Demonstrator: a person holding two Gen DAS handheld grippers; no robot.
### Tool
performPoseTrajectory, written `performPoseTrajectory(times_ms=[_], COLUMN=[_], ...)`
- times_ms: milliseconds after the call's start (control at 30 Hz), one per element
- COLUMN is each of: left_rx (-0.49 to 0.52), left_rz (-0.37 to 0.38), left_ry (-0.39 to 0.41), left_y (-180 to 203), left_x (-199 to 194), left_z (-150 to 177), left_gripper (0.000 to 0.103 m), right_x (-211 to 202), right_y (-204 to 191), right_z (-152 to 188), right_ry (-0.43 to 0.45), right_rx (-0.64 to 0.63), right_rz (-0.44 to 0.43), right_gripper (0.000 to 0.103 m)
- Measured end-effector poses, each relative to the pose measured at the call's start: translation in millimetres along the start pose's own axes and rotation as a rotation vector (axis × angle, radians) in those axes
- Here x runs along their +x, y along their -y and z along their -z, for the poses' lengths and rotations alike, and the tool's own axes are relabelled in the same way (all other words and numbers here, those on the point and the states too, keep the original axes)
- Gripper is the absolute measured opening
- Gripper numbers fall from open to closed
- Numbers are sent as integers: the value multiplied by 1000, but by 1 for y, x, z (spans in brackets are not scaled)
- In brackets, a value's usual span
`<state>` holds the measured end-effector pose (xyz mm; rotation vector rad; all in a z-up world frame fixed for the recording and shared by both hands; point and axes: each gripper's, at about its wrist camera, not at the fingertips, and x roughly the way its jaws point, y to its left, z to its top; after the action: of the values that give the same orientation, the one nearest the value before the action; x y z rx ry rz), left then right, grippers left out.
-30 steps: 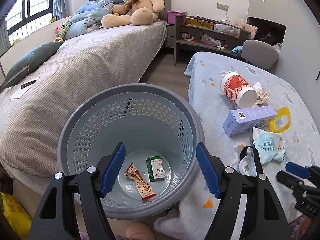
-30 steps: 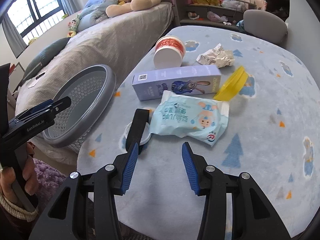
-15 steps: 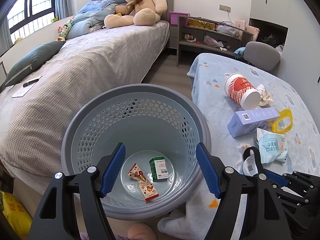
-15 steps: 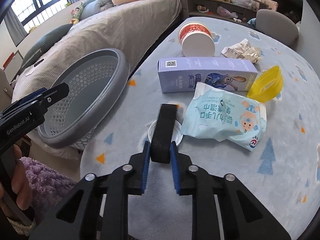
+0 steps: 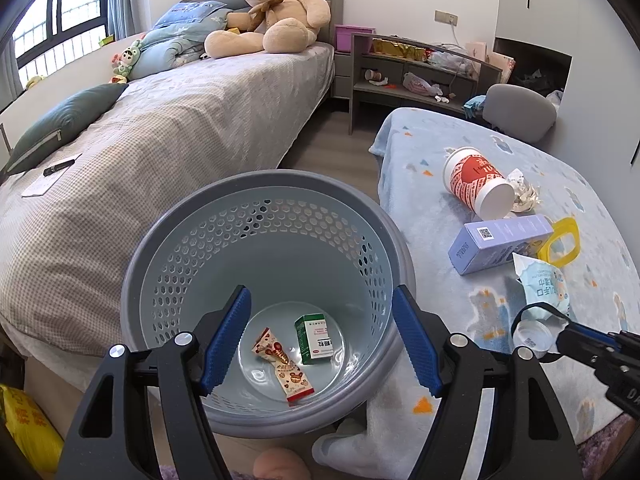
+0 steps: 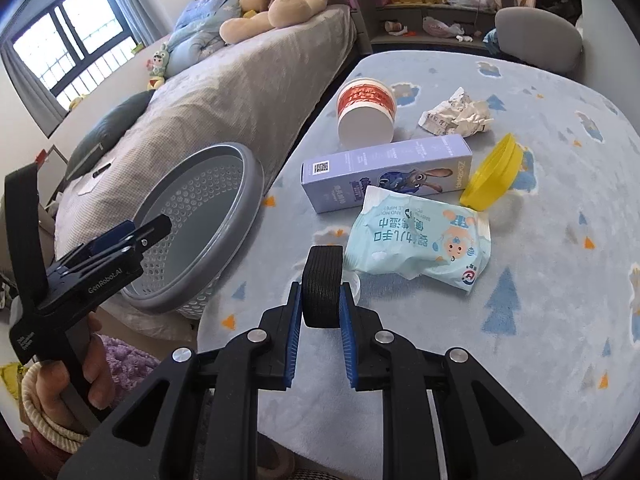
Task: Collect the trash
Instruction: 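Grasp the black strap with the right gripper, then lift the black strap with the right gripper while the left gripper grasps the white bottle cap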
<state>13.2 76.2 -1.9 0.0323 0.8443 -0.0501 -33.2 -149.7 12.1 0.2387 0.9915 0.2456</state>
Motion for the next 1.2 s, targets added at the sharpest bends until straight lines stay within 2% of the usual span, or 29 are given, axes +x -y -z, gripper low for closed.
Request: performPoseTrajectory(times_ms=[133,400,567,1033,1200], left_rx=[9,19,32,136,184], left_rz=[-4,-9,-9,18,76], left_ry=[1,-3,-6,-22,-56], left_y=[2,6,10,47,75], left_x=[0,1,3,3,1], left_z=[1,2,2,19,36], left_gripper=[70,70,70,70,70], right_x=[1,1,-8,-74,-93], right_y=[23,77,89,79,89], right_z=[3,20,24,17,18], right_ry=[-14,-53,-39,102,128], right_rx=[50,111,106,74,74], right_rz=[65,285,345,298,318], right_gripper=[19,19,19,19,19])
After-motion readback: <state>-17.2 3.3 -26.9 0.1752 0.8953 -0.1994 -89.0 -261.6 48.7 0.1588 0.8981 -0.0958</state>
